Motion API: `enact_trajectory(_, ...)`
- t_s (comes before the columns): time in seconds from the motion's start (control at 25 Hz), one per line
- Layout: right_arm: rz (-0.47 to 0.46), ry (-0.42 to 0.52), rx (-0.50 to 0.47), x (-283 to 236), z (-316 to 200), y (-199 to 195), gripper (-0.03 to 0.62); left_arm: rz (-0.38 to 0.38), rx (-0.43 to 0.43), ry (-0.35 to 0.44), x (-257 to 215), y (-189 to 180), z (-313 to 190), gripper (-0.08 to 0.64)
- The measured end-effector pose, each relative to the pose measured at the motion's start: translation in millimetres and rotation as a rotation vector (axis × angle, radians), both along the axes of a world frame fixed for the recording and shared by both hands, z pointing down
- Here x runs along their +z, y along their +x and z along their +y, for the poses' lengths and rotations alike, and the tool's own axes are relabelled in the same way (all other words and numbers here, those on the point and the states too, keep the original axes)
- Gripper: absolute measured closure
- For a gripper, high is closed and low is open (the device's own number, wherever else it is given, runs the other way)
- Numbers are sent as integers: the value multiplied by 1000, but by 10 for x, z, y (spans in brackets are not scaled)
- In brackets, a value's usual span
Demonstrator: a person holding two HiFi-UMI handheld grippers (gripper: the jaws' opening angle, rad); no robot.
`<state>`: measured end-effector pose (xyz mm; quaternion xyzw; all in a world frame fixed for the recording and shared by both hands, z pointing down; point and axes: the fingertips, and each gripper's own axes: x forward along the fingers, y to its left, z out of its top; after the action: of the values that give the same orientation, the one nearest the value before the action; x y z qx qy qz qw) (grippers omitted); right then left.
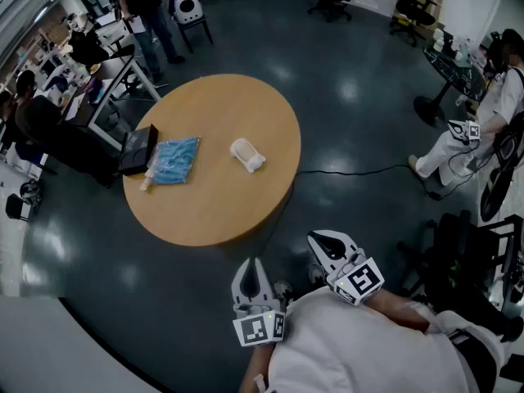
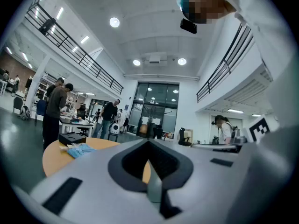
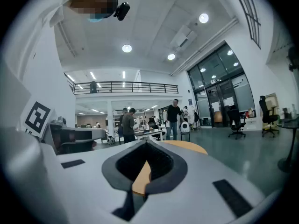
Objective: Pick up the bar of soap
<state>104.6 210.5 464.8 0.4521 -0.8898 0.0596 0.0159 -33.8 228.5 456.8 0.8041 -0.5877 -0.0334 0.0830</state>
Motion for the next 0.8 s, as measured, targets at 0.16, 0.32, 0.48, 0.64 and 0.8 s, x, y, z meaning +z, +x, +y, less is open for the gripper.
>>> enact_trajectory(0.16, 1, 4, -3, -1, 22, -6, 578, 1, -3, -1, 3, -11, 14, 554)
enact_trajectory(0.32, 9, 6, -8, 3, 27, -8, 578, 2, -6, 0, -2, -10, 8, 554)
enact_trajectory(0.48, -10, -6, -5, -1, 15, 42, 578, 0, -6, 0, -4, 35, 8, 554)
enact_trajectory(0.64, -45, 5, 1, -40, -4, 117, 578, 4, -18, -9, 34, 61, 6, 554)
enact_trajectory(0.8, -14, 14, -17, -33, -44, 169, 578, 6, -57, -15, 66, 79, -7, 554)
